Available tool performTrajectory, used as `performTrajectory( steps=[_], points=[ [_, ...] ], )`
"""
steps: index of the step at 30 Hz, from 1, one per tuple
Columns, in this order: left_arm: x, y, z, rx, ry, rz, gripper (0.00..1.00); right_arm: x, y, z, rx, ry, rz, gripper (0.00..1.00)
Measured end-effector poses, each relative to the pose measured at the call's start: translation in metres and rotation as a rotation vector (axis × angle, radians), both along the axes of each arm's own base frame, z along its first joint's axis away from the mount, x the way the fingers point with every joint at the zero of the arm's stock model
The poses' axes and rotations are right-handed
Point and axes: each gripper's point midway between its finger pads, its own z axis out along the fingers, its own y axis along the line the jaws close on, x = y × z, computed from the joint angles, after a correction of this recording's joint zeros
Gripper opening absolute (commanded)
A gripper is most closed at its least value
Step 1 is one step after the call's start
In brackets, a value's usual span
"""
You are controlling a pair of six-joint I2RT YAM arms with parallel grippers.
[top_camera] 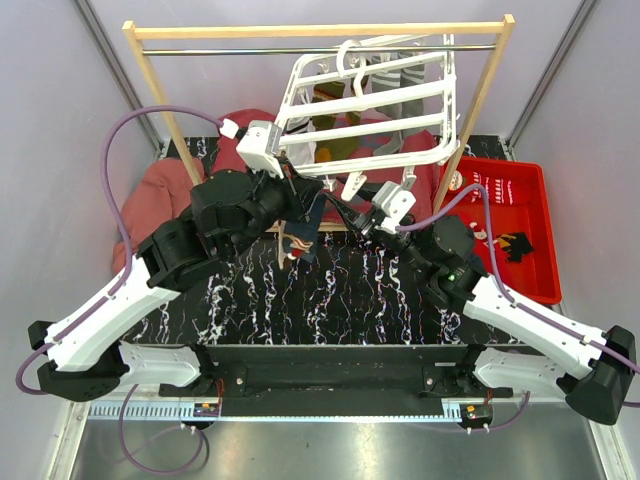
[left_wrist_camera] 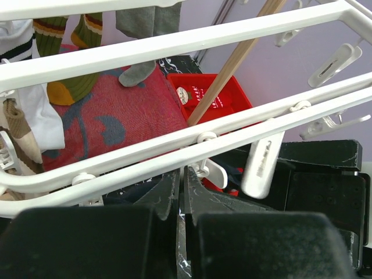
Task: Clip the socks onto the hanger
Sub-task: Open the clamp at the hanger.
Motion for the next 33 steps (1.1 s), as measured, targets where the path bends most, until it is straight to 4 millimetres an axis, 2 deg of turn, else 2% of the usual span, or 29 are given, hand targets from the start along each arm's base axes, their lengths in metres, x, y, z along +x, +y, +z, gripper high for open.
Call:
performTrajectory(
  steps=[8,11,15,22,28,33],
  points=[
    [0.001,0.001,-0.002,0.007,0.005,0.004,0.02,0.001,0.003,-0.003,-0.017,0.011,0.015,0.25],
    [0.001,0.002,-0.001,0.006,0.004,0.005,0.14,0.000,0.004,-0.004,-0.014,0.017,0.021,0.18],
    [0.000,0.002,0.000,0.003,0.005,0.000,0.32,-0.003,0.007,-0.005,-0.003,0.041,0.053,0.01],
    [-0.003,0.003,-0.003,0.022,-0.030,-0.023,0.63,-0.007,0.010,-0.005,0.055,0.120,0.096,0.00],
    [-0.006,0.002,-0.010,0.021,-0.091,-0.060,0.71,-0.009,0.012,-0.009,0.090,0.193,0.126,0.00],
    [-0.005,-0.003,-0.012,0.050,-0.148,-0.083,0.72,-0.009,0.014,-0.017,0.092,0.257,0.135,0.00]
  ],
)
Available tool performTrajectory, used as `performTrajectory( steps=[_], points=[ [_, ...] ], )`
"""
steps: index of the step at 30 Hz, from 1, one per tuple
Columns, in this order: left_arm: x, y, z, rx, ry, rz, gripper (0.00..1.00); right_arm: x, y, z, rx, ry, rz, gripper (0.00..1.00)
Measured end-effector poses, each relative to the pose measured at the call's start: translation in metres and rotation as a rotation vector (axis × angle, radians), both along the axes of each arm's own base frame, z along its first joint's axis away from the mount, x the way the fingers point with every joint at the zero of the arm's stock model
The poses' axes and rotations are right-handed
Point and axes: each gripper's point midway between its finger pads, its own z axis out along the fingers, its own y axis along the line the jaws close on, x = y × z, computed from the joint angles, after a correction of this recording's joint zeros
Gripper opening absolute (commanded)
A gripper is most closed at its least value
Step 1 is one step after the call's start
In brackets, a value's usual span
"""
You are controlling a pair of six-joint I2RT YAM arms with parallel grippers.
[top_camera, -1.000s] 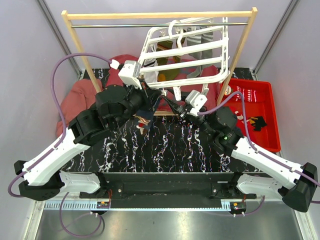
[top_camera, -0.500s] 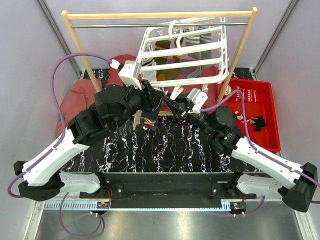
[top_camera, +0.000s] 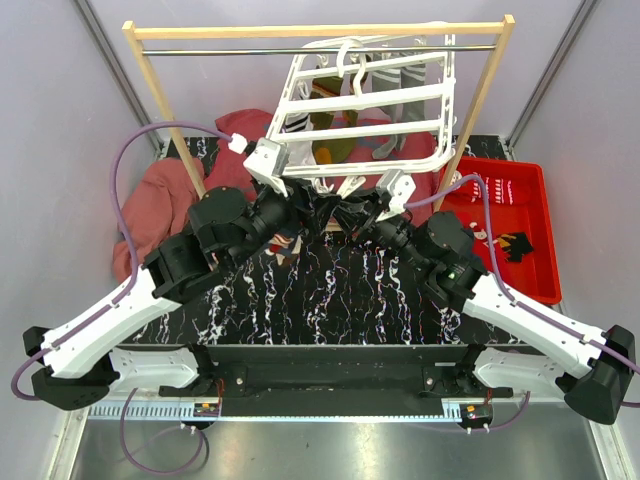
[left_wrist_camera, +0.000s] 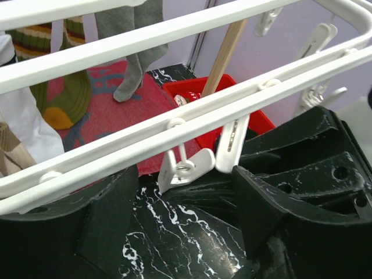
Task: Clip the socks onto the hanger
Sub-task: Open the clamp at the hanger.
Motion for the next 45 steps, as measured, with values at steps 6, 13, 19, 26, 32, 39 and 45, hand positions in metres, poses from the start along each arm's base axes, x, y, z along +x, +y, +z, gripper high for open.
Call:
performTrajectory(
  steps=[6,13,19,26,32,39,45],
  points=[
    [-0.004,-0.007,0.009,0.038,-0.100,-0.031,0.70,0.000,0.000,0.000,0.011,0.030,0.006,0.00],
    [0.000,-0.010,0.010,0.107,-0.176,0.011,0.53,0.001,-0.001,0.000,0.019,0.044,0.000,0.00],
    [0.012,-0.006,0.003,0.173,-0.198,0.090,0.39,0.003,-0.002,-0.003,0.015,0.057,-0.010,0.00],
    [0.017,-0.004,0.000,0.187,-0.195,0.135,0.18,0.004,-0.002,-0.006,0.008,0.069,-0.015,0.00],
    [0.019,-0.001,0.001,0.171,-0.181,0.165,0.03,0.006,-0.003,-0.007,0.017,0.088,-0.028,0.18],
    [0.021,-0.005,-0.002,0.140,-0.150,0.178,0.03,0.006,-0.016,-0.031,0.023,0.204,-0.069,0.41],
    [0.023,-0.003,0.001,0.096,-0.129,0.202,0.04,0.008,-0.036,-0.093,-0.061,0.427,-0.178,0.53]
  ],
)
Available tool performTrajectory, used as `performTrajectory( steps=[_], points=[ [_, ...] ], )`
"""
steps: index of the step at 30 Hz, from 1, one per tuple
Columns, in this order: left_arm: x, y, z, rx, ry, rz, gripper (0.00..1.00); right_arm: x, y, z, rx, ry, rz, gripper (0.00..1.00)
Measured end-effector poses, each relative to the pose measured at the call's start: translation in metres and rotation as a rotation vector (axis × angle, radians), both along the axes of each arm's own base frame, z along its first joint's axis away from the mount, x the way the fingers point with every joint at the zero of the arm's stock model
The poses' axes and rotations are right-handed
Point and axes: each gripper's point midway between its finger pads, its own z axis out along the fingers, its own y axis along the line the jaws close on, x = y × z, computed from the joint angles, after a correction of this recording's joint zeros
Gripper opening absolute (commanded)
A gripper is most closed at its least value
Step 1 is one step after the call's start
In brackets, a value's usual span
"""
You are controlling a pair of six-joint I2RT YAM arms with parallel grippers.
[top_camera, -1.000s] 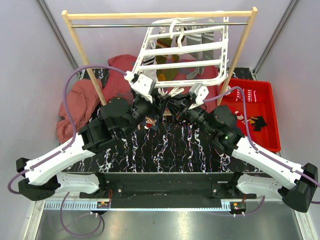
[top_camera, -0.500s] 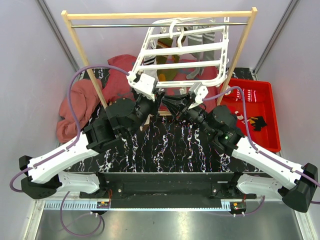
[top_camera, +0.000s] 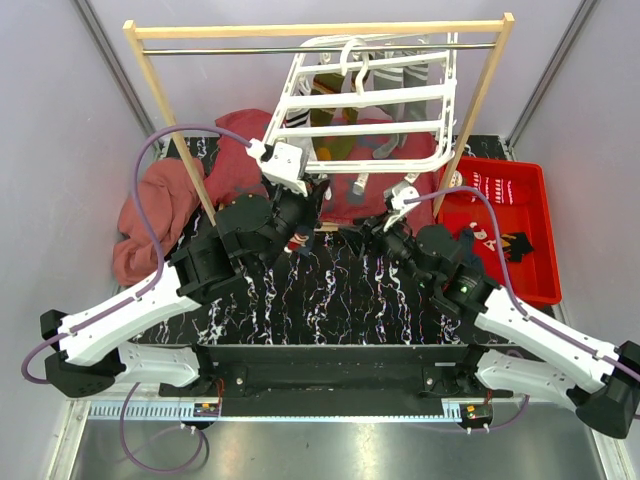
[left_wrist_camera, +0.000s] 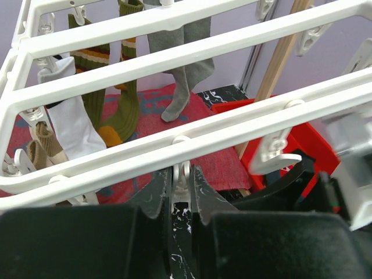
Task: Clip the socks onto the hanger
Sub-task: Open the clamp at the hanger, then pick up the sock from the bin.
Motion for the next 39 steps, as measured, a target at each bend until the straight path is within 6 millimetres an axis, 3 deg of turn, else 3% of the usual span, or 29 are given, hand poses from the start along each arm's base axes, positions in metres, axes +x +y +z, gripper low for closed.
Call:
performTrajectory(
  steps=[5,10,15,19,24,28,31,39],
  points=[
    [0.000,-0.001,0.002,-0.040,0.014,0.002,0.04,-0.009,-0.035,-0.056,-0.065,0.217,-0.133,0.57],
    [-0.001,-0.002,0.003,-0.073,0.031,0.006,0.04,-0.019,-0.073,-0.095,-0.122,0.396,-0.290,0.58],
    [0.000,-0.007,0.000,-0.098,0.053,0.003,0.04,-0.020,-0.130,-0.138,-0.212,0.573,-0.511,0.58],
    [0.002,-0.016,-0.008,-0.098,0.075,-0.009,0.04,-0.012,-0.189,-0.152,-0.241,0.661,-0.727,0.57],
    [0.002,-0.022,-0.013,-0.098,0.092,-0.023,0.04,0.011,-0.260,-0.146,-0.210,0.719,-0.977,0.54],
    [0.000,-0.025,-0.013,-0.109,0.097,-0.040,0.04,0.029,-0.301,-0.164,-0.176,0.810,-1.087,0.49],
    [-0.001,-0.027,-0.012,-0.116,0.102,-0.051,0.04,0.046,-0.319,-0.187,-0.148,0.884,-1.130,0.46],
    [-0.003,-0.029,-0.012,-0.119,0.104,-0.066,0.04,0.087,-0.332,-0.248,-0.116,1.029,-1.121,0.46]
  ],
)
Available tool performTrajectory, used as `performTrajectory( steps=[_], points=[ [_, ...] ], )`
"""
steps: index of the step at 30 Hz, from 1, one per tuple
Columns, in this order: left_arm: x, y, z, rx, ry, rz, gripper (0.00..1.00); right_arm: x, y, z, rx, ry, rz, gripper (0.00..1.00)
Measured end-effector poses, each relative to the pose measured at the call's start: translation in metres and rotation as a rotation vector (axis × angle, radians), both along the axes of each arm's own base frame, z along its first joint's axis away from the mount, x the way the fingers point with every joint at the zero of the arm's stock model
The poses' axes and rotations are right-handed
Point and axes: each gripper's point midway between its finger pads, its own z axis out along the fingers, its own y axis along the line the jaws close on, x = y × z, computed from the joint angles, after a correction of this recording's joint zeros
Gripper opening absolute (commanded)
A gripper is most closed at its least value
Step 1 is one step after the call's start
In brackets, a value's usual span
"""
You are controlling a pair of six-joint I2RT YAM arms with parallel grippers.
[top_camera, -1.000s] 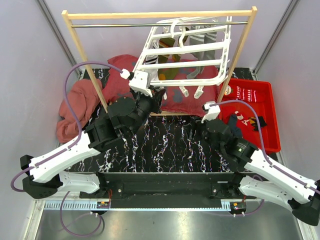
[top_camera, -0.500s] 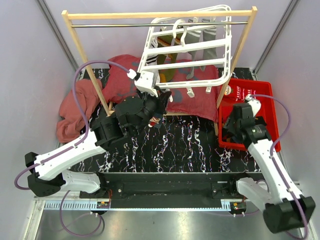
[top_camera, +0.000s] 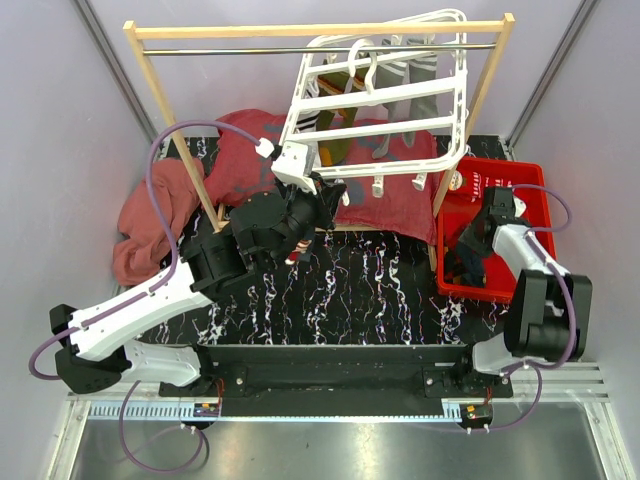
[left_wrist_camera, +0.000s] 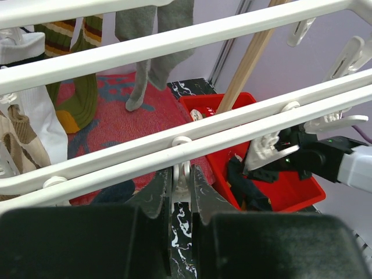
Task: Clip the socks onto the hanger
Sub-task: Pick up the sock from the bin.
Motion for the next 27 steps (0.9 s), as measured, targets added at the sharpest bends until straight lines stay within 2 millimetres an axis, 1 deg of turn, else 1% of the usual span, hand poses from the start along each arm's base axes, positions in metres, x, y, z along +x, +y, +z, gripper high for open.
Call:
performTrajectory(
  steps=[3,6,7,9,10,12,14,18,21,23,25,27],
  points=[
    [0.000,0.000,0.000,0.000,0.000,0.000,0.04,0.012,-0.005,-0.013,0.018,0.006,-0.005,0.46],
    [0.000,0.000,0.001,-0.001,-0.001,-0.001,0.04,0.019,-0.005,-0.019,0.034,-0.002,0.012,0.45],
    [0.000,0.001,0.001,-0.002,-0.001,-0.001,0.04,0.021,-0.004,-0.019,0.038,-0.006,0.019,0.38],
    [-0.001,0.001,0.001,-0.003,-0.002,-0.002,0.04,0.025,-0.001,-0.019,0.044,-0.017,0.039,0.28],
    [-0.001,0.001,0.002,-0.004,-0.002,-0.002,0.04,0.026,0.000,-0.020,0.051,-0.022,0.047,0.17],
    [-0.001,0.001,0.002,-0.003,-0.002,-0.003,0.04,0.028,0.003,-0.019,0.064,-0.029,0.058,0.07],
    [-0.001,0.001,0.002,-0.003,-0.002,-0.003,0.04,0.030,0.006,-0.018,0.076,-0.038,0.069,0.00],
    [-0.001,0.001,0.001,-0.003,-0.002,-0.003,0.04,0.032,0.010,-0.014,0.094,-0.055,0.078,0.00],
    [-0.001,0.001,0.001,-0.002,-0.001,-0.003,0.04,0.032,0.011,-0.001,0.094,-0.093,0.079,0.00],
    [-0.001,0.001,0.002,-0.003,-0.002,-0.004,0.04,0.032,0.012,0.014,0.094,-0.137,0.082,0.00],
    [-0.001,0.001,0.004,-0.006,-0.003,-0.004,0.04,0.032,0.013,0.032,0.092,-0.190,0.086,0.00],
    [-0.001,0.002,0.006,-0.009,-0.005,-0.004,0.04,0.031,0.016,0.058,0.088,-0.263,0.095,0.00]
  ],
)
